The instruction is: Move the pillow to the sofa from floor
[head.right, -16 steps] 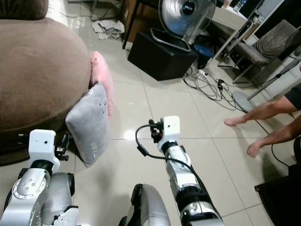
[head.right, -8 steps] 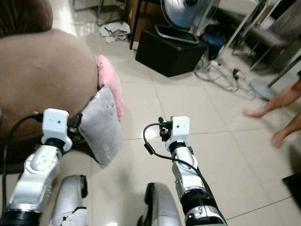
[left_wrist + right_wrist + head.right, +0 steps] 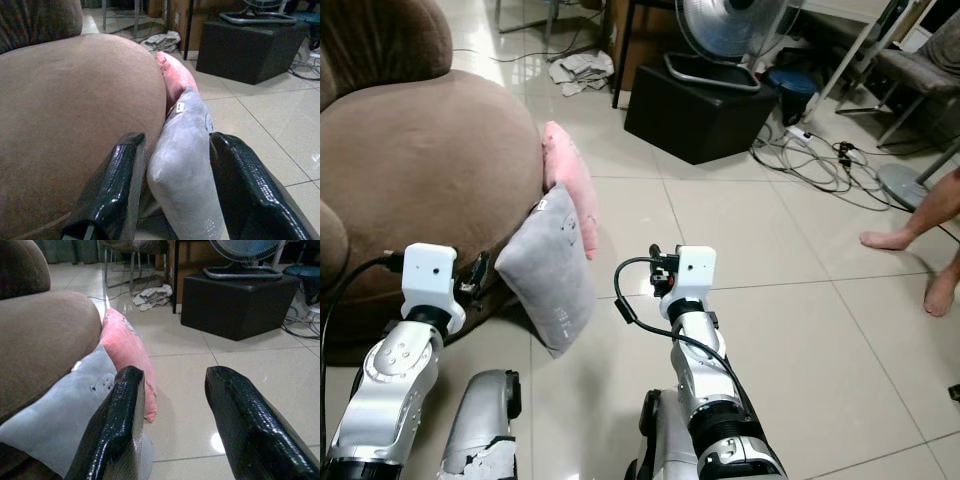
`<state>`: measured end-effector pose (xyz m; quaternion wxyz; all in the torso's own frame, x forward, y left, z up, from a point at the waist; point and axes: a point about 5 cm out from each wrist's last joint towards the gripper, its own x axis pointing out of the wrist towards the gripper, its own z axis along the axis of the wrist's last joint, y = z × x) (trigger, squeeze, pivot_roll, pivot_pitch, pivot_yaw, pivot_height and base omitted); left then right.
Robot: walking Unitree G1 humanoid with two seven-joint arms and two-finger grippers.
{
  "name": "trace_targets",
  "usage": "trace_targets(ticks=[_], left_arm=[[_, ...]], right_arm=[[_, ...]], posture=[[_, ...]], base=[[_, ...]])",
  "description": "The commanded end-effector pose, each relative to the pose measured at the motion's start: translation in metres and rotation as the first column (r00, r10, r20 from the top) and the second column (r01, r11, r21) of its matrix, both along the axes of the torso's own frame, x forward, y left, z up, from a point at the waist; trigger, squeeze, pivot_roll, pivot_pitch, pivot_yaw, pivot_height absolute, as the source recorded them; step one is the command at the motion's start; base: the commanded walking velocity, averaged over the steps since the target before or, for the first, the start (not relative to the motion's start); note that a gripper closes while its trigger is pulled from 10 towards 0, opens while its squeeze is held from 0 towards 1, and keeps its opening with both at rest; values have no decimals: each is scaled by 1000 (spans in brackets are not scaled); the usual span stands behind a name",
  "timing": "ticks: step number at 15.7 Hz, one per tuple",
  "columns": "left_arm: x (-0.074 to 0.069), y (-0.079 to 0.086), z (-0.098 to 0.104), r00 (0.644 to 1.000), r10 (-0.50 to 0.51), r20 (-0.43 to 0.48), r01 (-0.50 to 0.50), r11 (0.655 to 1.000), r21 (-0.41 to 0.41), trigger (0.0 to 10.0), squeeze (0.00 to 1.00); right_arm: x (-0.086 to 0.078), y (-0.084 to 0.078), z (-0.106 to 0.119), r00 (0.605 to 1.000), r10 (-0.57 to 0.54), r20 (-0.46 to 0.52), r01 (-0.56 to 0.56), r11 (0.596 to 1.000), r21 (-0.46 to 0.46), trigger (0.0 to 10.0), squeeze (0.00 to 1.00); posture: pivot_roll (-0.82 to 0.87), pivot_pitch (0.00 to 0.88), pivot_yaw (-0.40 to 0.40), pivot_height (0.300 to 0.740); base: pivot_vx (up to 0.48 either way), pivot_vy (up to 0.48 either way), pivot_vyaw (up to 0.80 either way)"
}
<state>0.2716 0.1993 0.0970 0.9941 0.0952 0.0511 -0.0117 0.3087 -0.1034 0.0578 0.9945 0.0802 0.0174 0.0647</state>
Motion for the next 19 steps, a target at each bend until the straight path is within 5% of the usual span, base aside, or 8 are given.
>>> trace_targets(ticks=[1, 6, 10, 19], left_arm=[[-1, -3, 4, 999, -32, 15, 32, 999, 4, 10000, 0], [6, 3, 5, 1000, -4, 18, 5, 999, -35, 10000, 0], [7, -7, 2, 998, -50, 37, 52, 997, -56, 10000, 0], [15, -14, 13, 984, -123, 126, 121, 992, 21, 10000, 0]], right_arm=[[0, -7, -2, 999, -39, -5, 39, 999, 10, 10000, 0], [2, -9, -5, 998, -42, -44, 42, 999, -9, 10000, 0], [0, -13, -8, 998, -8, -60, 6, 1000, -25, 10000, 0], [-5, -19, -6, 999, 32, -15, -32, 998, -52, 10000, 0]], posture=[[323, 100, -164, 600], [304, 86, -163, 600], [268, 73, -175, 600], [245, 53, -182, 600]], base=[[0, 0, 0], [0, 0, 0], [0, 0, 0], [0, 0, -708]])
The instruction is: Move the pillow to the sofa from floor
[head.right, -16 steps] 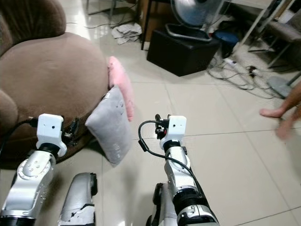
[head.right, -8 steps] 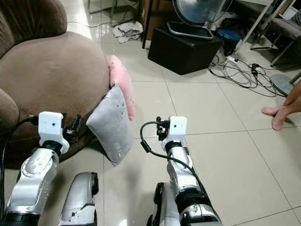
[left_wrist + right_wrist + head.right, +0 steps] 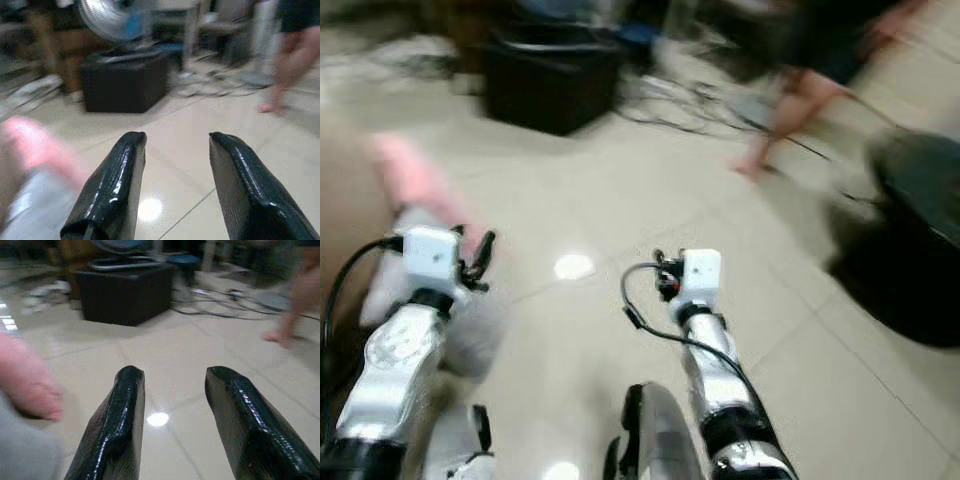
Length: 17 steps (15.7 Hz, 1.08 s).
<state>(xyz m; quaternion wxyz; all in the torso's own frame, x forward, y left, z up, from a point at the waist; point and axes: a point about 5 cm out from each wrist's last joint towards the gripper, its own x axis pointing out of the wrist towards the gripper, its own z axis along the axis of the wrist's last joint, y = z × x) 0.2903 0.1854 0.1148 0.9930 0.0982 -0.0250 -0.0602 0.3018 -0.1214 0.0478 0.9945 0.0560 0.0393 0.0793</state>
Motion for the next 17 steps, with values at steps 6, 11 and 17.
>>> trace_targets(ticks=[6, 11, 17], left_arm=[[-4, -3, -7, 1000, -5, -10, 5, 1000, 5, 10000, 0], [-4, -10, -6, 1000, -18, 1, 18, 1000, -17, 10000, 0], [-3, -8, -6, 1000, -8, 1, 8, 1000, -17, 10000, 0]], right_arm=[[1, 5, 10, 995, 82, 63, -78, 995, -62, 10000, 0], [1, 8, 10, 992, 114, 56, -110, 991, -83, 10000, 0], [1, 8, 10, 991, 121, 50, -116, 989, -90, 10000, 0]], posture=[[232, 60, -193, 600], [222, 71, -209, 600], [219, 72, -212, 600]], base=[[0, 0, 0], [310, 0, 724], [368, 0, 667]])
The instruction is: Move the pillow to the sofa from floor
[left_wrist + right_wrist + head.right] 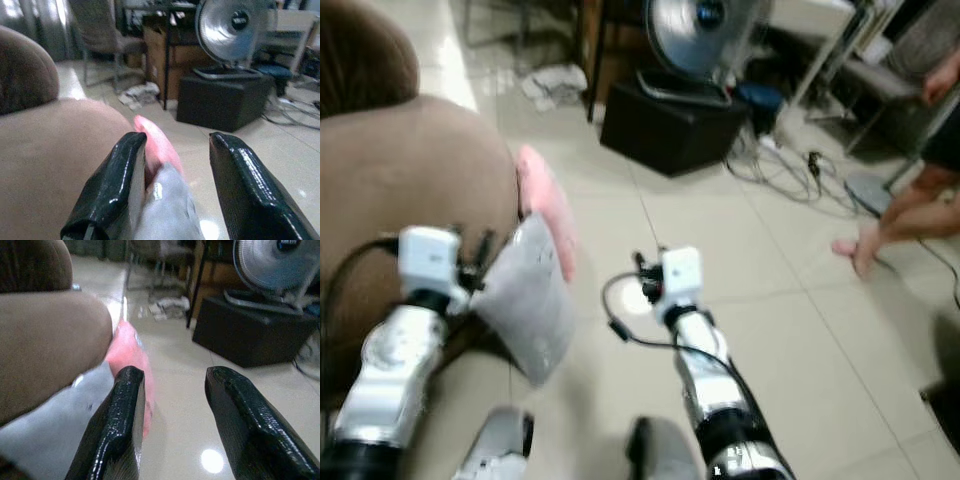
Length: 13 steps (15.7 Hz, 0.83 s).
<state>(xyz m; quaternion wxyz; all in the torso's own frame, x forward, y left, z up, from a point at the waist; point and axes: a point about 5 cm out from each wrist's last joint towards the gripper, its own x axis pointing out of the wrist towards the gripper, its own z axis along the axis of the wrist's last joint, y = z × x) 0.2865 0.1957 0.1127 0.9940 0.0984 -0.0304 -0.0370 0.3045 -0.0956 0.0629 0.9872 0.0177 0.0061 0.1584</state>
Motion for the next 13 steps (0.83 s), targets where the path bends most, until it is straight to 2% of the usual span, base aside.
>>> trace_targets(ticks=[1, 8, 9, 11, 13], left_arm=[[1, -18, -4, 998, -54, -14, 54, 998, -15, 10000, 0], [2, -20, -6, 997, -72, -22, 72, 997, -10, 10000, 0], [2, -21, -7, 997, -74, -25, 74, 997, -11, 10000, 0], [2, -22, -10, 996, -79, -31, 78, 997, -14, 10000, 0], [2, -23, -11, 996, -79, -35, 79, 997, -16, 10000, 0]], right_arm=[[-2, -18, -7, 998, -51, -32, 50, 999, -10, 10000, 0], [-4, -22, -9, 997, -65, -45, 64, 998, -4, 10000, 0], [-4, -22, -9, 996, -65, -55, 66, 998, 14, 10000, 0], [-6, -25, -9, 997, -69, -45, 69, 998, -12, 10000, 0], [-6, -27, -10, 996, -72, -48, 71, 997, -10, 10000, 0]], posture=[[218, 71, -212, 600], [214, 69, -205, 600], [209, 67, -205, 600], [204, 68, -206, 600], [199, 67, -207, 600]], base=[[364, 0, 0], [361, 0, 0], [341, 0, -800], [343, 0, -800], [334, 0, 0]])
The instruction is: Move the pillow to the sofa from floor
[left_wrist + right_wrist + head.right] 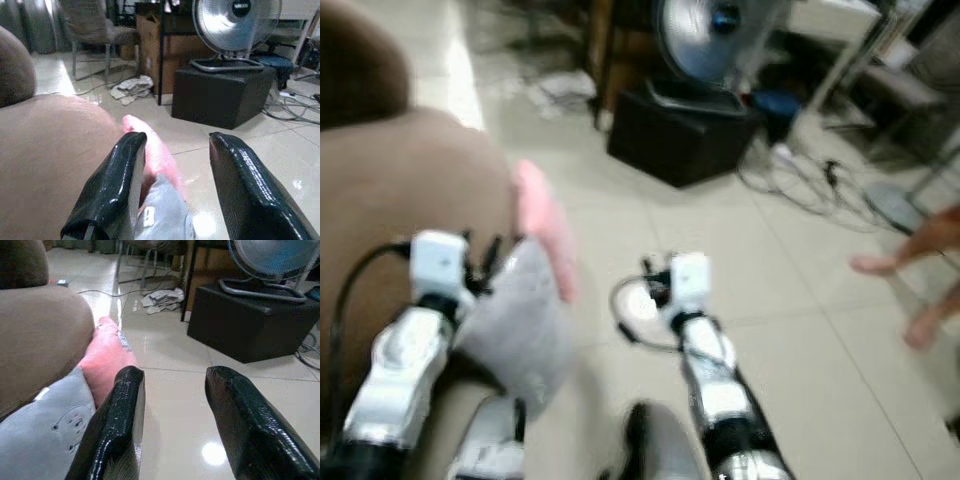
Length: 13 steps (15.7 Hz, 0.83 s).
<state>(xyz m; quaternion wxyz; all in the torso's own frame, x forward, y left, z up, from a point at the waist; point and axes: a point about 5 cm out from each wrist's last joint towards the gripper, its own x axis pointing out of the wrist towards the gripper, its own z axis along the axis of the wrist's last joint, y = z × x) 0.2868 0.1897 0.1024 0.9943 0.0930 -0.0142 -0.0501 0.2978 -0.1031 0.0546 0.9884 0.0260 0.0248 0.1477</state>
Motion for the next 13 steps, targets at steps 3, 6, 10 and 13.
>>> trace_targets(ticks=[3, 6, 10, 13], left_arm=[[3, -15, -2, 999, -41, -4, 41, 999, 3, 10000, 0], [4, -13, -1, 999, -37, -1, 37, 999, 4, 10000, 0], [4, -13, 0, 999, -51, 9, 51, 999, 6, 10000, 0], [-1, -16, -12, 990, -121, -71, 124, 992, 38, 10000, 0]], right_arm=[[0, -19, -4, 999, -36, -31, 35, 999, -32, 10000, 0], [-1, -17, -4, 999, -21, -31, 20, 999, -32, 10000, 0], [-4, -10, -5, 999, 38, -25, -40, 996, -79, 10000, 0], [-7, -12, -11, 997, 42, -71, -45, 999, -30, 10000, 0]], posture=[[191, 67, -205, 600], [195, 66, -204, 600], [200, 71, -211, 600], [197, 69, -211, 600]], base=[[298, 0, 0], [296, 0, 0], [223, 0, 600], [0, 0, 0]])
